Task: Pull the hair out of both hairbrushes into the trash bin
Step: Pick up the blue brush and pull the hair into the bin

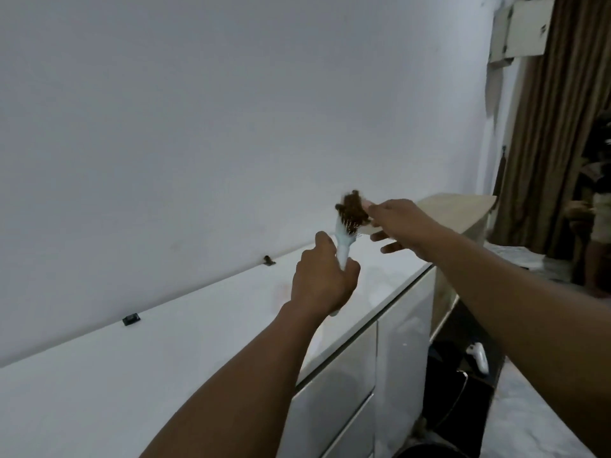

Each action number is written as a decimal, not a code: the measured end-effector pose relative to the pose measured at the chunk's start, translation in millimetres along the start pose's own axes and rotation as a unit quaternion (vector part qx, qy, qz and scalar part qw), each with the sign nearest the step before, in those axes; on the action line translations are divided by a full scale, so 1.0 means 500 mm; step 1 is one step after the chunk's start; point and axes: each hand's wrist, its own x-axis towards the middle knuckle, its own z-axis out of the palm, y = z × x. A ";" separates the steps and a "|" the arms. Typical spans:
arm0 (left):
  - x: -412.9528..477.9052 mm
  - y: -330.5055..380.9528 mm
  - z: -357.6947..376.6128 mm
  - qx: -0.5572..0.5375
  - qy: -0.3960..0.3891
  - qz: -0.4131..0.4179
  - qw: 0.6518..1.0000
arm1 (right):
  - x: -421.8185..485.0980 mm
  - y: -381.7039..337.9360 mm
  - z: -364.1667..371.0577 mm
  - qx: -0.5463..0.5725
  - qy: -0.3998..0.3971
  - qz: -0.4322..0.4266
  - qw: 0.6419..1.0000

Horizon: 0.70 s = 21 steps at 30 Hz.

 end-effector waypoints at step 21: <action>-0.274 -0.066 0.520 -0.055 -0.282 0.016 0.958 | -0.162 0.602 -0.082 0.022 0.174 0.249 0.952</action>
